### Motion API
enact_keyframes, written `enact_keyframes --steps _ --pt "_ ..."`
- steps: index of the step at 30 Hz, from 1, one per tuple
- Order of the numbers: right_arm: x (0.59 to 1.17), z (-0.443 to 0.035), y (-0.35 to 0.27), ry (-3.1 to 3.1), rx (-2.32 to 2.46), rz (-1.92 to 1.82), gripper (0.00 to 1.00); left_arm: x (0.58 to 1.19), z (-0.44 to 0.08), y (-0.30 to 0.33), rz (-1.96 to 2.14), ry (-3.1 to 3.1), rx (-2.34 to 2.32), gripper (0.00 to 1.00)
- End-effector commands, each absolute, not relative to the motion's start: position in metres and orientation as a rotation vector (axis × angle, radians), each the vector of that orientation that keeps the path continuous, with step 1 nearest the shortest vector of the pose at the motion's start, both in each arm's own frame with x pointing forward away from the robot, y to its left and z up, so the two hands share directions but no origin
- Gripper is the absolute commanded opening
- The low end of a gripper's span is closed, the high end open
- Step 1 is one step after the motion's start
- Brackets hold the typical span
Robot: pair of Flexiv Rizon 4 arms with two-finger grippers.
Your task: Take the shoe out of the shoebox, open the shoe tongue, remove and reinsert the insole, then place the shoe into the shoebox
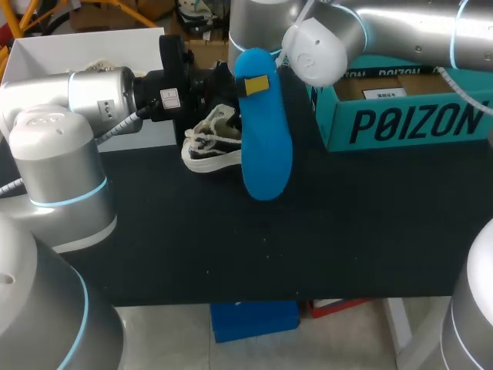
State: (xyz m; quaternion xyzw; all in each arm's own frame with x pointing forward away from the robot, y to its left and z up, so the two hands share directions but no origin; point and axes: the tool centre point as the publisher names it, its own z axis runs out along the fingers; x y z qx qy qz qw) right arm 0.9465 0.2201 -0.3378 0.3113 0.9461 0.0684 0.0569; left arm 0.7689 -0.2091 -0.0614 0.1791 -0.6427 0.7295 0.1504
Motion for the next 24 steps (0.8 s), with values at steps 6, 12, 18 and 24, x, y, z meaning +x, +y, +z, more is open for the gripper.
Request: enact_keyframes --steps 6,12,18,24 --pt "0.949 -0.322 0.209 2.786 1.083 0.323 0.0 0.768 -0.061 -0.21 2.093 -1.851 0.522 0.0" --pt "0.95 -0.319 0.201 2.694 1.205 0.369 0.0 0.768 -0.061 -0.21 2.093 -1.851 0.522 0.0" --pt "0.947 -0.321 0.194 2.538 1.391 0.438 0.0 0.768 -0.061 -0.21 2.093 -1.851 0.522 0.0" --pt "0.939 -0.328 0.194 2.431 1.519 0.5 0.0 0.768 -0.061 -0.21 2.093 -1.851 0.522 0.0"
